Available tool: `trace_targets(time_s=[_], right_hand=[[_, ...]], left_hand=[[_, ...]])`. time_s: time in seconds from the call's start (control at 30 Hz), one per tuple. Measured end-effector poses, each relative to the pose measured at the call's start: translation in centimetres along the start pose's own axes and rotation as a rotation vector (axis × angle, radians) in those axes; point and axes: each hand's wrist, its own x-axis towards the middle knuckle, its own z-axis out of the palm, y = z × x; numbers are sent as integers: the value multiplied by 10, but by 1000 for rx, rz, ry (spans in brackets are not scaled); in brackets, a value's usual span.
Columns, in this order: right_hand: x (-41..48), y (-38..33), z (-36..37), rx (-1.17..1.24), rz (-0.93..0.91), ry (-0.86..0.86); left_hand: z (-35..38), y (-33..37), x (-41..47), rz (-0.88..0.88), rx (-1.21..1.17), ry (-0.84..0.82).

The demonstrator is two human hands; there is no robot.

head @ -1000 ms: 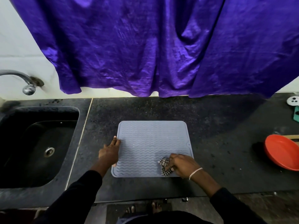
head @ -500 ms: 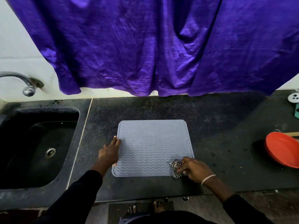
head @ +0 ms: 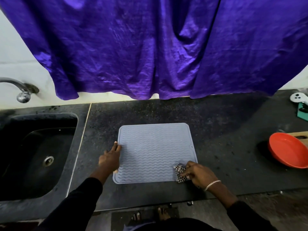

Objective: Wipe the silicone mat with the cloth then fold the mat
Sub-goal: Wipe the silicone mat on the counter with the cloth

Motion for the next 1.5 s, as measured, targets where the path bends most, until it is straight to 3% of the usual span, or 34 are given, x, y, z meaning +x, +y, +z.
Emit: trace_targets(time_s=[0.3,0.53,0.97,1.5], right_hand=[[-17,42,-27,-171,135,0],[-5,7,-17,-33,84,36],[-29,45,-17,-20,275,7],[3,-6,-41,76,54,101]], left_hand=[[1,3,2,-3,0,-2],[3,2,5,-5,-3,-7],[5,2,6,-3,26,-5],[9,0,0,-1,15,34]])
